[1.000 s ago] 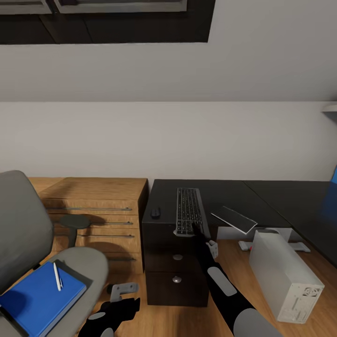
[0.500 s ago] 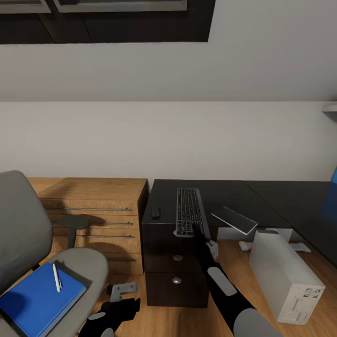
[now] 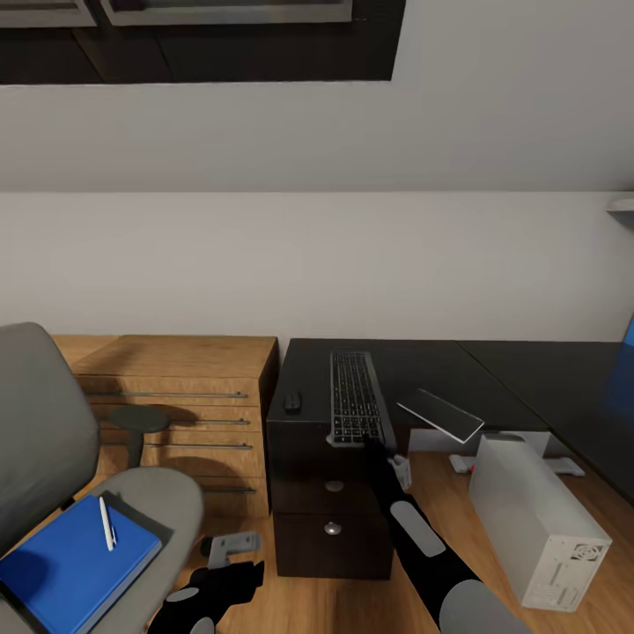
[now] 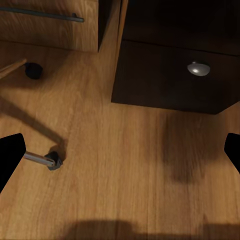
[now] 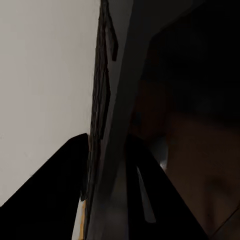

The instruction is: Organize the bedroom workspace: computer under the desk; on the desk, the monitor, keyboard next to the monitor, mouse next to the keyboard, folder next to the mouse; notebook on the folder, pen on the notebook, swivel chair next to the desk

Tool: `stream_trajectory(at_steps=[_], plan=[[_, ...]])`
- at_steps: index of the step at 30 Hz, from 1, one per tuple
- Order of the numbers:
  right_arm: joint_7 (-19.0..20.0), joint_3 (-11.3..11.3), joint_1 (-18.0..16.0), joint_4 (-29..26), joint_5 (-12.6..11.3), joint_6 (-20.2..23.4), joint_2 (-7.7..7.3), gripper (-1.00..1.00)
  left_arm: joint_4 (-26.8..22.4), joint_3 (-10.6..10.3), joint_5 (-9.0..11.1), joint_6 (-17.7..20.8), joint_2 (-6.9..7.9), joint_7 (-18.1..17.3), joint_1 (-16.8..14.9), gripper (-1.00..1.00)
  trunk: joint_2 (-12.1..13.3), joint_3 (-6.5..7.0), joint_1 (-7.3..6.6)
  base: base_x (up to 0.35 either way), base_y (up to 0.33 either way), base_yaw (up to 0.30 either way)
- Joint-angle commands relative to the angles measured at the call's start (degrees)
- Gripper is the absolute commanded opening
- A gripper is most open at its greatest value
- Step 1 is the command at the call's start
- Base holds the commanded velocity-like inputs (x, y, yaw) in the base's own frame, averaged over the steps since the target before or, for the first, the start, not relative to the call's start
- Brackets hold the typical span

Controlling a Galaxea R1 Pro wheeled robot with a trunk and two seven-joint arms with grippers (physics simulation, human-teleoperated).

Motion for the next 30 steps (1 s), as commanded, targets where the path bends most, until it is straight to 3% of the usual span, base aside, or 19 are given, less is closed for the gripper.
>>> stream_trajectory(at_steps=[1, 9, 15, 16, 20, 30], plan=[[0.2, 0.4, 0.0, 0.1, -0.8, -0.4, -0.04, -1.00, -0.1, -0.1, 0.6, 0.0, 0.06, 0.6, -0.1, 1.00, 0.4, 0.12, -0.23, 0.000, 0.000, 0.000], [2.4, 0.4, 0.0, -0.7, -0.8, -0.5, -0.11, -1.00, -0.1, -0.1, 0.5, 0.0, 0.06, 0.7, -0.1, 1.00, 3.6, 1.55, -1.99, 0.000, 0.000, 0.000], [4.3, 0.4, 4.1, -9.2, -0.8, -0.6, -0.13, -1.00, -0.1, -0.2, 0.4, 0.0, 0.06, 0.7, -0.1, 1.00, 6.0, 2.63, -3.31, 0.000, 0.000, 0.000], [3.9, 0.4, 6.7, -14.0, -0.8, -0.5, -0.14, -1.00, -0.1, -0.2, 0.4, 0.0, 0.06, 0.7, -0.1, 1.00, 6.4, 2.81, -3.53, 0.000, 0.000, 0.000], [0.1, 0.4, 10.4, -21.3, -0.8, -0.4, -0.43, -1.00, -0.1, -0.2, 0.4, 0.0, 0.06, 0.8, -0.1, 1.00, 8.0, 3.53, -4.41, 0.000, 0.000, 0.000], [-3.7, 0.3, 14.1, -29.0, -1.1, -0.2, -1.17, -1.00, -0.1, -0.2, 0.3, 0.0, 0.06, 0.8, -0.1, 1.00, 12.0, 5.33, -6.60, -0.209, -0.074, 0.000]])
